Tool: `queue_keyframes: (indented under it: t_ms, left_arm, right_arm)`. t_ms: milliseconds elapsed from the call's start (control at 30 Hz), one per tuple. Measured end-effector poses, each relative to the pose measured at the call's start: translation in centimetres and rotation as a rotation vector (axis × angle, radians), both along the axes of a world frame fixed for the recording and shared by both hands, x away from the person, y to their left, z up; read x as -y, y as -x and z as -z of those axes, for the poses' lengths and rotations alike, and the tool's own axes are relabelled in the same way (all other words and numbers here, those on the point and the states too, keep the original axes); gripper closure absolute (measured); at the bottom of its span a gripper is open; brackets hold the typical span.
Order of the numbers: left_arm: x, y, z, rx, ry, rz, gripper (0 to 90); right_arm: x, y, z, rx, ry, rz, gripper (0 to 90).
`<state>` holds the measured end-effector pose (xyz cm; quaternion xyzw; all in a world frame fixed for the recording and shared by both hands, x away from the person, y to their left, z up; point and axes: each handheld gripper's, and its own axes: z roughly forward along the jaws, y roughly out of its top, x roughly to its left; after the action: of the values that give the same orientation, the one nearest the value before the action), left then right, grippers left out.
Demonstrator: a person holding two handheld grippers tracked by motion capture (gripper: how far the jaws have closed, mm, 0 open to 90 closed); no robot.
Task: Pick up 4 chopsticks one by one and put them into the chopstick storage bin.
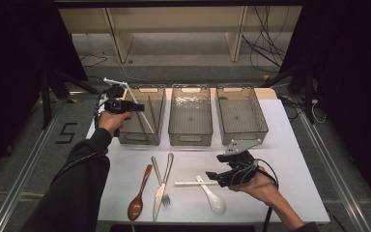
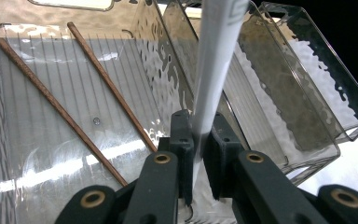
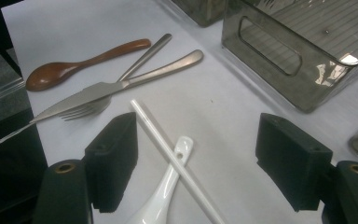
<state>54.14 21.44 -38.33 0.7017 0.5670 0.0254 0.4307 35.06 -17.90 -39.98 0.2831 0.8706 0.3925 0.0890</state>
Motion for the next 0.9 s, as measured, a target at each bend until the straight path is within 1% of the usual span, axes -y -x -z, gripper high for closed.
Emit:
queue_keyframes:
  t_ms: [267,367,400,433,467,500,533,600,633,767,833,900]
  left_arm:
    - [0.4,-0.3,0.4,-0.001,-0.02,-0.015,78.9]
    - [0.4,-0.3,0.2,0.002,-0.028,-0.021,75.3]
    - [0.4,-0.3,0.2,0.002,-0.033,-0.025,74.6]
    - [0.5,-0.3,0.1,0.004,-0.05,-0.028,73.0]
    - [0.6,-0.3,0.0,0.009,-0.068,-0.025,70.1]
    - [0.6,-0.2,0.0,0.013,-0.073,-0.026,66.0]
    - [0.7,-0.2,-0.1,0.014,-0.071,-0.024,62.8]
    - [0.7,-0.1,-0.3,0.02,-0.067,-0.016,61.9]
    - [0.7,0.1,-0.4,0.024,-0.069,-0.01,59.5]
    - [0.8,0.8,-1.0,0.054,-0.036,0.011,44.0]
    - [1.0,1.5,-1.4,0.069,-0.018,0.037,35.5]
    - [1.1,2.3,-1.8,0.089,-0.005,0.071,29.1]
  right_arm:
    - [0.0,0.0,0.0,0.001,0.0,-0.003,30.6]
    - [0.0,0.0,0.0,0.0,0.0,-0.006,30.6]
    - [0.0,0.0,0.0,0.0,0.0,-0.008,30.6]
    - [0.0,0.0,0.0,0.0,0.001,-0.008,30.5]
    - [0.0,0.0,0.0,-0.001,0.001,-0.008,30.6]
    - [0.0,0.0,0.0,0.0,0.0,-0.008,30.6]
    - [0.0,0.0,0.0,0.0,0.0,-0.007,30.6]
    - [0.0,0.0,0.0,-0.001,0.001,-0.008,30.6]
    - [0.0,0.1,0.0,-0.001,0.001,-0.008,30.5]
    - [0.0,0.0,0.0,0.0,0.002,-0.009,30.5]
    - [0.0,0.0,0.1,0.0,0.008,-0.005,30.5]
    - [0.1,-0.1,0.1,-0.001,0.014,-0.005,30.5]
